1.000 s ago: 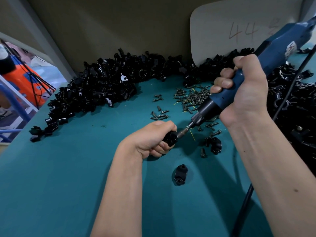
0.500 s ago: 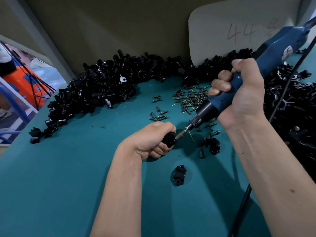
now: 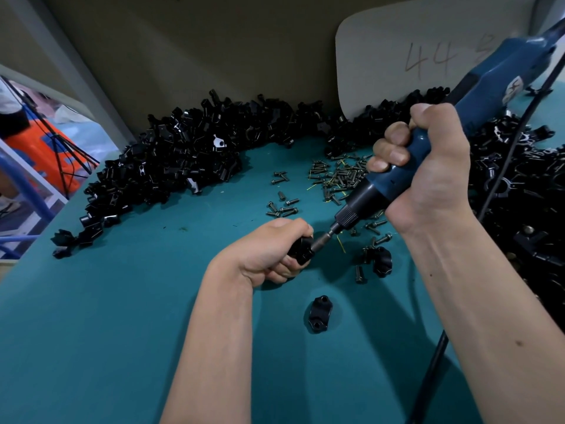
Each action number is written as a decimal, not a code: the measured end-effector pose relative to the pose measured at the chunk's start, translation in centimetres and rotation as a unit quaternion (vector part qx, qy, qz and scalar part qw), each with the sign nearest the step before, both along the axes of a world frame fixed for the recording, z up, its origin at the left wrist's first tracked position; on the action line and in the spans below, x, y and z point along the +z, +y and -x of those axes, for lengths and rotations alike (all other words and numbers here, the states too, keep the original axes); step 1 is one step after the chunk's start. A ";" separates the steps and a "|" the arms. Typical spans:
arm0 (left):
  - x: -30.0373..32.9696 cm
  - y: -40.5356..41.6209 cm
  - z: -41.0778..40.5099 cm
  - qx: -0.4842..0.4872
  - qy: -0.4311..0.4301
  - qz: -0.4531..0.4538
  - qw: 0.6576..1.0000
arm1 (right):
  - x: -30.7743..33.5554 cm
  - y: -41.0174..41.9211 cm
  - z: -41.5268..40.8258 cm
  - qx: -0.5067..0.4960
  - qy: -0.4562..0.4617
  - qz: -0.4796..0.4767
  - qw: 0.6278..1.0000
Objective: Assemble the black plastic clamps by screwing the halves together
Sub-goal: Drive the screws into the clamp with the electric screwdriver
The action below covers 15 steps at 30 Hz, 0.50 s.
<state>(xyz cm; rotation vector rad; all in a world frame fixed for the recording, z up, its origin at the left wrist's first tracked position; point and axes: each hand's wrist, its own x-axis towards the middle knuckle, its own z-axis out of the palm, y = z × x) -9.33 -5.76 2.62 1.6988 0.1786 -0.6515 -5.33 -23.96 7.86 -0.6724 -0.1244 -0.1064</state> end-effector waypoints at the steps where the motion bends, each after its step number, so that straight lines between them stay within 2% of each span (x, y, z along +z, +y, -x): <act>1: 0.0 0.0 0.0 -0.002 -0.002 0.003 1.000 | 0.0 0.0 0.0 0.002 -0.006 0.002 1.000; 15: -0.1 0.2 0.1 -0.012 -0.010 0.010 1.000 | 0.1 0.2 0.4 0.025 -0.048 0.004 0.999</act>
